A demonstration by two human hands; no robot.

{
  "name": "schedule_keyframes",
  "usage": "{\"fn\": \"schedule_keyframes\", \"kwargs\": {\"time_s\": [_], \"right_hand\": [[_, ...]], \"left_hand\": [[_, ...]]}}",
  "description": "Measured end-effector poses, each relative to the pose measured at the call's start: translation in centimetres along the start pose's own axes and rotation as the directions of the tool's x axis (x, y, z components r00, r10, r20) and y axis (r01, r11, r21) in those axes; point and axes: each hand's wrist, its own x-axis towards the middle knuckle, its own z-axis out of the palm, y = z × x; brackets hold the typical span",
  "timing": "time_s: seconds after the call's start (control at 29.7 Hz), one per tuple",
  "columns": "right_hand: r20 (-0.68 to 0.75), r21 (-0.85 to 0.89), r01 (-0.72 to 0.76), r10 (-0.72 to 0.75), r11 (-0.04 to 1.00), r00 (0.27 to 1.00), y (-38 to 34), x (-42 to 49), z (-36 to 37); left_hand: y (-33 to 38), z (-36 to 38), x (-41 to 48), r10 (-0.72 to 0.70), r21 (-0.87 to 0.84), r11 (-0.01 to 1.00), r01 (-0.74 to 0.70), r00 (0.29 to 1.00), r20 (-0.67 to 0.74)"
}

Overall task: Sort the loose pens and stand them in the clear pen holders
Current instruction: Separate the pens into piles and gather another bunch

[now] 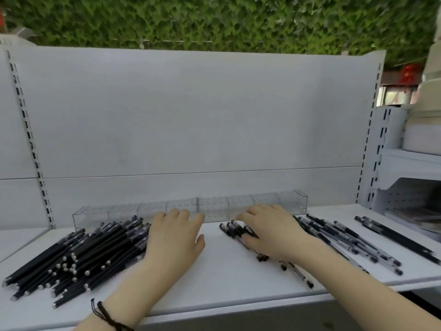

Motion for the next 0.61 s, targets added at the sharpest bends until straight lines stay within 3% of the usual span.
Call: {"fn": "schedule_keyframes", "kwargs": {"time_s": [0.37, 0.61], "right_hand": [[0.025, -0.06, -0.122, 0.123, 0.991, 0.992, 15.7, -6.4, -0.6], [0.083, 0.018, -0.111, 0.109, 0.994, 0.991, 23.7, -9.3, -0.9]], "left_hand": [[14.9, -2.0, 6.8, -0.011, -0.075, 0.997, 0.022, 0.99, 0.144], [23.6, -2.1, 10.4, -0.029, -0.06, 0.998, 0.035, 0.995, 0.094]]}}
